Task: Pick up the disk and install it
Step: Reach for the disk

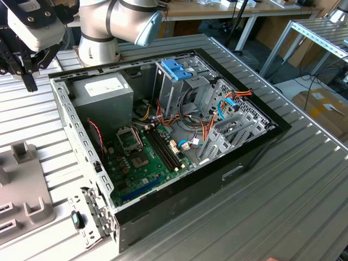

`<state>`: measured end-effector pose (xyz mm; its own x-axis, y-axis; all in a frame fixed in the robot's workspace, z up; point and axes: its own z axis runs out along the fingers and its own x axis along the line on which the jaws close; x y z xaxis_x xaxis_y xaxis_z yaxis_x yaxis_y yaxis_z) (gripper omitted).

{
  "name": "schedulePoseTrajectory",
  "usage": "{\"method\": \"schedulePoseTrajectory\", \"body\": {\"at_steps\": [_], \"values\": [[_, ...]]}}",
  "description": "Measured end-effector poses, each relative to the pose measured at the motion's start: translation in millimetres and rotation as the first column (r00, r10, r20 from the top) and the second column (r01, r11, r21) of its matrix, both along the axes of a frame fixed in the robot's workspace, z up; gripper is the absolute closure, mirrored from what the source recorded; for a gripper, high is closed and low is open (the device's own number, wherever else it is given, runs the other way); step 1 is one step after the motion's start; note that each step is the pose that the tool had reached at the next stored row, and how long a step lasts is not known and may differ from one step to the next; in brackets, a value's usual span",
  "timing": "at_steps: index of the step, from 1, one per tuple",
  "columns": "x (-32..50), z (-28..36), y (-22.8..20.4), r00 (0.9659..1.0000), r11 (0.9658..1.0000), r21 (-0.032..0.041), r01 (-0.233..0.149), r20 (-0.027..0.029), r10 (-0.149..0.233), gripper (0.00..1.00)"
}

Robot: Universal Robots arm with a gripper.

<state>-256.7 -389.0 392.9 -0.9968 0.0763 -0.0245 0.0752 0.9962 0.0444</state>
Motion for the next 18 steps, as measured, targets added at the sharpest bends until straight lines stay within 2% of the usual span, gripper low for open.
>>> {"method": "schedulePoseTrajectory", "body": {"at_steps": [6, 13, 18], "values": [[-8.7, 0.0, 0.1, 1.0000, 1.0000, 0.0000, 0.000, 0.0000, 0.000, 0.89], [-16.9, -0.6, 5.9, 1.0000, 1.0000, -0.0001, 0.000, 0.0000, 0.000, 0.89], [-20.6, -0.6, 7.1, 1.0000, 1.0000, -0.0001, 0.000, -0.0001, 0.000, 0.89]]}}
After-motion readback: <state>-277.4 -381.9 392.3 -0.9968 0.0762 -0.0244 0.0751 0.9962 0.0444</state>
